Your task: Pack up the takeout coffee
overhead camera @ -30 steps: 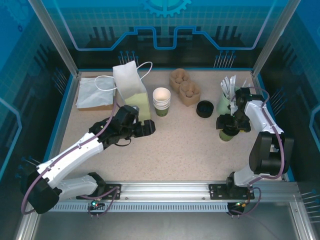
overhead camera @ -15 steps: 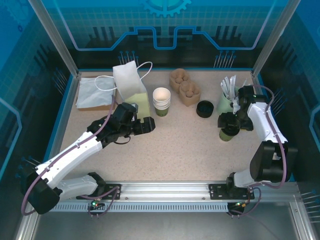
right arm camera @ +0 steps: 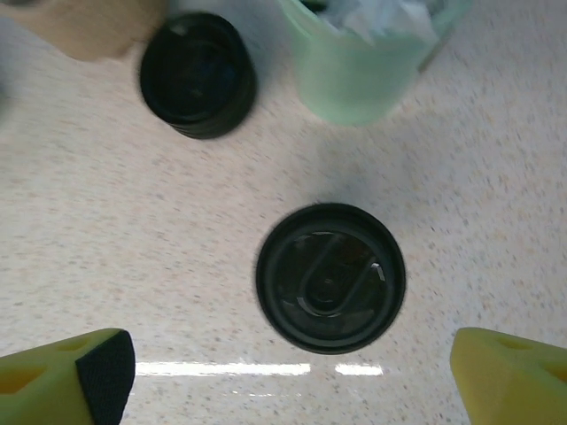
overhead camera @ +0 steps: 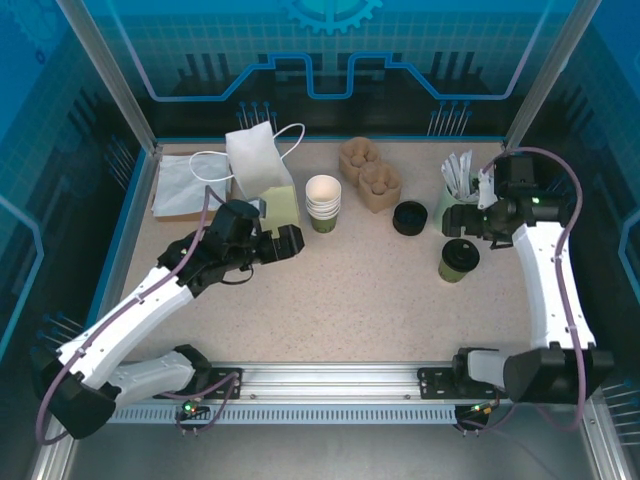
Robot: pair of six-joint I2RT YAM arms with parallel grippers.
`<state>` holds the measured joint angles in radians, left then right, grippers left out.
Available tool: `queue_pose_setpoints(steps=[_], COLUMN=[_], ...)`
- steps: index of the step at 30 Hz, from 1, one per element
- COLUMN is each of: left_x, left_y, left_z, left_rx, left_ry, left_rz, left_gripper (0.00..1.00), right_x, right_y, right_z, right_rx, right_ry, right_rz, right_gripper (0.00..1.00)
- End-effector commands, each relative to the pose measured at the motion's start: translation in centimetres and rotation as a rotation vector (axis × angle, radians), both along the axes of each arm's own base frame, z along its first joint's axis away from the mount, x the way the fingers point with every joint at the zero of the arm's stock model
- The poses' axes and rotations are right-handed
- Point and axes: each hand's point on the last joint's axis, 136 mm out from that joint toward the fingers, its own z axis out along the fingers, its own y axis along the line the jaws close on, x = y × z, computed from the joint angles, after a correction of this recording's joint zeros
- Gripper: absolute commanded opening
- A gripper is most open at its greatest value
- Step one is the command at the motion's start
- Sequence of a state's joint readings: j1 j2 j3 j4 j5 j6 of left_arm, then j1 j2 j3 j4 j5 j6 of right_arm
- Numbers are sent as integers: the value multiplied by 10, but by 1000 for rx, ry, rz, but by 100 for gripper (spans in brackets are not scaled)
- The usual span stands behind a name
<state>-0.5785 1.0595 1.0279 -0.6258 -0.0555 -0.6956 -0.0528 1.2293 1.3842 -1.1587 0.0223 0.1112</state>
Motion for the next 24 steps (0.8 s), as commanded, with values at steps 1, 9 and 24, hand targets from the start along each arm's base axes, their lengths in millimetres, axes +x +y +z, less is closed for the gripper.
queue_pose_setpoints(steps=[1,9,24], left_x=[-5,-7,25], left_y=[4,27,107], left_z=[23,50,109], left_rx=[-10,-63,-63], left_ry=[-43,-55,-74], left_rz=[-20,64,346], left_gripper=[99,99,95], right_x=[-5,-13,-9], right_y=[30,84,95], right_z=[27,47,28], right_rx=[83,273,226], right_ry=[-87,-201,-153], right_rz=[94,220,240], right_gripper=[90,83,82])
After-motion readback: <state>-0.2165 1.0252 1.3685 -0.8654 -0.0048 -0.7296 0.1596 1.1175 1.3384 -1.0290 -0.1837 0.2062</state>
